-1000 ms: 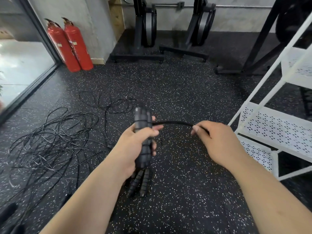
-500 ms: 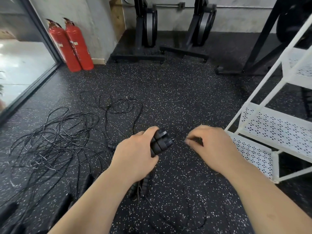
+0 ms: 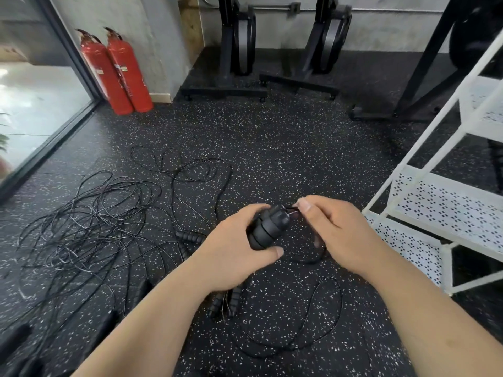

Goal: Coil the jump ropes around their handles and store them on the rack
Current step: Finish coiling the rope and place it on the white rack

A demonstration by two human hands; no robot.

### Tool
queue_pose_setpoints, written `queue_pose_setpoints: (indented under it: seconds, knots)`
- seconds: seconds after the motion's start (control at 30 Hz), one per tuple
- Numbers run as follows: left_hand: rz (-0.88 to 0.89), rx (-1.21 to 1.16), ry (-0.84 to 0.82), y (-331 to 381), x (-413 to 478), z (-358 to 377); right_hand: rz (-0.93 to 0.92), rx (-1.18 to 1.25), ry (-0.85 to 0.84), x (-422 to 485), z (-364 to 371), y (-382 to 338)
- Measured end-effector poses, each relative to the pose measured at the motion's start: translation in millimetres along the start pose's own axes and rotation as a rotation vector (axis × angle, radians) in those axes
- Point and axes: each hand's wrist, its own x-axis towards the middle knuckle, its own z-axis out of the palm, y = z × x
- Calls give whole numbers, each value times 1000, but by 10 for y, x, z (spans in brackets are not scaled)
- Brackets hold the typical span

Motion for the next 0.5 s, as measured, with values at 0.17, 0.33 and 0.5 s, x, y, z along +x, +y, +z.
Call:
queue_pose_setpoints:
  seconds: [0.17, 0.33, 0.5]
  knots:
    - [-40, -284, -29, 29, 23, 22, -13, 27, 40, 17, -96, -85]
    - [-103, -537, 7, 20, 41, 72, 17, -30, 122, 25, -136, -83]
    - [-213, -771, 91, 96, 64, 206, 103, 46, 208, 31, -30, -117]
